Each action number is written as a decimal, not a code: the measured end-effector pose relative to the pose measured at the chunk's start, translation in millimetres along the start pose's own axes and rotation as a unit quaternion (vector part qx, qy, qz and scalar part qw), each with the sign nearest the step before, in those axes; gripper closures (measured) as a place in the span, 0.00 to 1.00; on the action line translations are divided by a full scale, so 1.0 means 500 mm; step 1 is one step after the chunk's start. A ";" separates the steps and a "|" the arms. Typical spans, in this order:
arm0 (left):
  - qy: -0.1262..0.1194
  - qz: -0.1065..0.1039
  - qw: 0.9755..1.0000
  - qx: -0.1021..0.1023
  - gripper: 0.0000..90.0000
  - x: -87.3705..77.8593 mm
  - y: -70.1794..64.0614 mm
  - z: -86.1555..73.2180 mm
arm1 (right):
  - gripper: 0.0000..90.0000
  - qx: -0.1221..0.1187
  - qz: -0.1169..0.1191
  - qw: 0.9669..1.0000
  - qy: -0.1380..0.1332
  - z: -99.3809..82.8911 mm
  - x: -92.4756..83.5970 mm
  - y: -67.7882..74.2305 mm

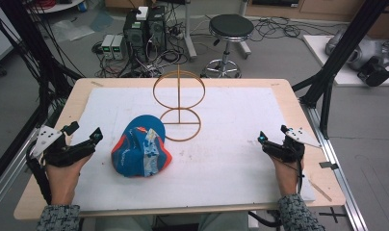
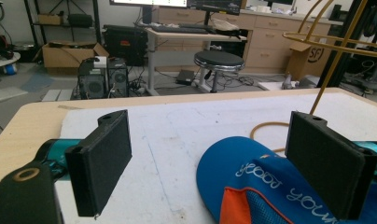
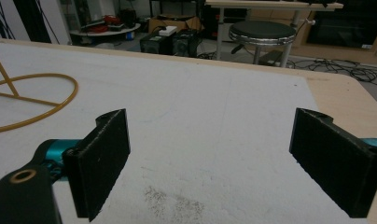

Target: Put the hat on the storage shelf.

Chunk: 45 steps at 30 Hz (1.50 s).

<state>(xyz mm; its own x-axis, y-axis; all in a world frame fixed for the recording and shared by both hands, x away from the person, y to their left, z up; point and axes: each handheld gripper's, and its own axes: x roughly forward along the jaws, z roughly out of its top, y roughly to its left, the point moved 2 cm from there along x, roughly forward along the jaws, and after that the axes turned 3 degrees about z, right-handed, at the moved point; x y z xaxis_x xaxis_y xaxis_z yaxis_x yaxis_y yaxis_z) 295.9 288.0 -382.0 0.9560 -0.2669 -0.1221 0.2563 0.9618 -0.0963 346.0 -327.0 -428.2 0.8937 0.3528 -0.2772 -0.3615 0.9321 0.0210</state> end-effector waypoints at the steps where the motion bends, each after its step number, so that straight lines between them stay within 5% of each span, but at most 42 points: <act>1: 0.000 -0.001 1.000 -0.001 0.16 0.000 0.000 0.001 | 0.13 -0.001 0.001 1.000 -0.001 0.000 -0.001 -0.001; 16: -0.004 -0.025 1.000 0.010 0.17 0.009 -0.027 0.017 | 0.13 0.003 0.010 1.000 -0.002 -0.001 -0.010 0.001; 45: -0.006 -0.015 1.000 0.009 0.17 0.003 -0.020 0.019 | 0.13 0.004 0.004 1.000 -0.001 -0.001 -0.012 0.000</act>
<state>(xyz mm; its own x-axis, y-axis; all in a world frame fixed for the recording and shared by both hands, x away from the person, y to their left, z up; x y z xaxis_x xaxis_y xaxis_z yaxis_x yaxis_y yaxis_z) 296.4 278.6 -372.0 0.9494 -0.2948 -0.1084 0.2870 0.9544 -0.0821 340.8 -329.3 -426.8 0.8913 0.3602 -0.2753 -0.3666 0.9299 0.0299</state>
